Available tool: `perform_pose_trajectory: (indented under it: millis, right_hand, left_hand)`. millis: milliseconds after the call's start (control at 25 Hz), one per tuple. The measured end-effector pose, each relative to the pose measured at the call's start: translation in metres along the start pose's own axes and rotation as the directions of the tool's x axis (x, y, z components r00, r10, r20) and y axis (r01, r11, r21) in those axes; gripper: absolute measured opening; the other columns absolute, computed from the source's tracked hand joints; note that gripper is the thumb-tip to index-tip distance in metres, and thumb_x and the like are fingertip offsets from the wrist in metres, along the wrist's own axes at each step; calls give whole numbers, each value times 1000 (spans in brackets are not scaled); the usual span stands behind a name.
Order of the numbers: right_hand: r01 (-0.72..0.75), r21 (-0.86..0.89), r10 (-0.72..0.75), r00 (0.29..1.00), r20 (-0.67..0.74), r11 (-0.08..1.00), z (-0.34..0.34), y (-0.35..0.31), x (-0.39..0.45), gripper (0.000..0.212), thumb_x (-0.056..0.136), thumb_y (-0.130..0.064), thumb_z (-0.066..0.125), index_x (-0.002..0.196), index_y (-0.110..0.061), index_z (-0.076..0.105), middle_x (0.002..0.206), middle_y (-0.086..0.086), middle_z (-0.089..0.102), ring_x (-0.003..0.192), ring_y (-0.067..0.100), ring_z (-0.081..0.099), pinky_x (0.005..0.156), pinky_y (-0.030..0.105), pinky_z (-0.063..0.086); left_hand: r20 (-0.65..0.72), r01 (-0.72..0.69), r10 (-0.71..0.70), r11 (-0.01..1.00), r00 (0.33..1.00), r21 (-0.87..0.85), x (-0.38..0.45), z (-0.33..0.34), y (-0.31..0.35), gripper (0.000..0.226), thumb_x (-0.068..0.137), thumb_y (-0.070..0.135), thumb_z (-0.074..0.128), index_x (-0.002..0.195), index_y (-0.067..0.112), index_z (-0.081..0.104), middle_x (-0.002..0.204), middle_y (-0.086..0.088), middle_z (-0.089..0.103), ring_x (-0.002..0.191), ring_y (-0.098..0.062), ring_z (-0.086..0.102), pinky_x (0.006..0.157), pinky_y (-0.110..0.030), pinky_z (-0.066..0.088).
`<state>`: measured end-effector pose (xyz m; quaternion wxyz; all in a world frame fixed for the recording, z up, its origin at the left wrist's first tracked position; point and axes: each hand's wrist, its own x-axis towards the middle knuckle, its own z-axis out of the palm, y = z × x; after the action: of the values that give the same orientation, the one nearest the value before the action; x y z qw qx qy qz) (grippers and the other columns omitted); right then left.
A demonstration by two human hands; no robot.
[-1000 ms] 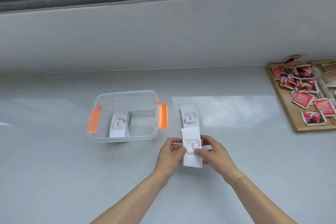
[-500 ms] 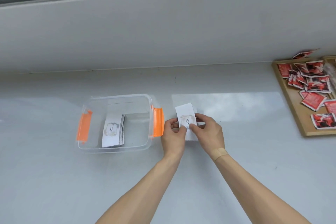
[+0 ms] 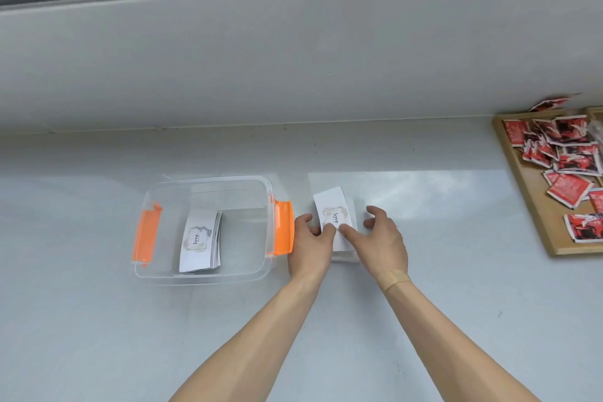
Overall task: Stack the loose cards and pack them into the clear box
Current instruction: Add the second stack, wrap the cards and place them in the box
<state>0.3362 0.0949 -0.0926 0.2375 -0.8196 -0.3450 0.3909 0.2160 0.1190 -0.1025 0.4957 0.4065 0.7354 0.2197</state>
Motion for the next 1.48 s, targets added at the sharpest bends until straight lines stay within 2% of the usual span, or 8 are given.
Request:
perform_pose_trajectory:
  millis: [120,280,440,600,720,960,1160,1480]
  right_hand:
    - [-45,-99,51,997,58,994,2,-5,1,71,77,-46,69,136,-17,43,112,1,65,103,25,60,72,34,45]
    - [-170,97,160,981,111,981,4,-12,3,70,75,-30,76,135,-10,44,117,5,66,111,27,59,87,37,49]
    - [-191,279,140,971,195,941,-2,-9,-5,33,71,-9,78,103,-7,70,101,9,73,95,29,68,87,46,56]
    - [-98,262,57,985,162,960,-10,5,-34,37,67,-12,81,102,-14,66,97,4,72,91,24,68,84,43,55]
    - [19,106,-33,991,131,994,-17,20,-67,42,66,-23,81,104,-22,63,95,-9,68,87,15,65,79,36,54]
    - [251,-254,-208,961,182,934,-19,43,-135,47,60,-42,57,106,-33,57,102,-13,60,94,12,56,74,33,47]
    - [421,-374,-346,904,251,826,7,54,-181,36,73,-24,59,107,-35,56,106,-16,59,101,15,51,82,36,46]
    - [568,-430,-480,823,303,702,72,49,-227,43,77,-17,51,114,-38,54,109,-18,58,103,15,48,77,31,35]
  left_hand:
    - [12,-4,2,993,1000,120,3,1,2,16,84,32,61,98,25,56,83,16,62,86,-17,65,74,-31,50]
    - [72,-14,7,996,997,88,1,-2,8,5,84,25,61,79,25,62,76,10,66,76,-19,65,69,-32,50]
    - [168,67,-60,997,984,-33,-12,-9,-1,12,85,22,59,90,16,68,75,0,66,66,-22,59,59,-34,46]
    - [307,134,-99,986,947,-97,-35,-20,-20,9,85,22,64,80,15,63,64,1,61,56,-17,54,51,-26,42]
    - [342,59,-63,998,938,23,-52,-39,-37,10,79,24,73,82,17,66,67,2,62,59,-16,55,53,-26,44]
    - [295,-210,120,932,948,297,-81,-89,-79,53,59,42,79,102,30,50,94,7,60,79,-10,61,60,-24,45]
    - [464,-574,393,737,794,358,-106,-129,-114,69,60,36,72,112,59,33,119,24,47,116,5,48,87,-24,48]
    - [561,-746,493,481,664,460,-118,-188,-157,41,75,32,59,111,41,44,109,22,53,93,-8,56,76,-27,46]
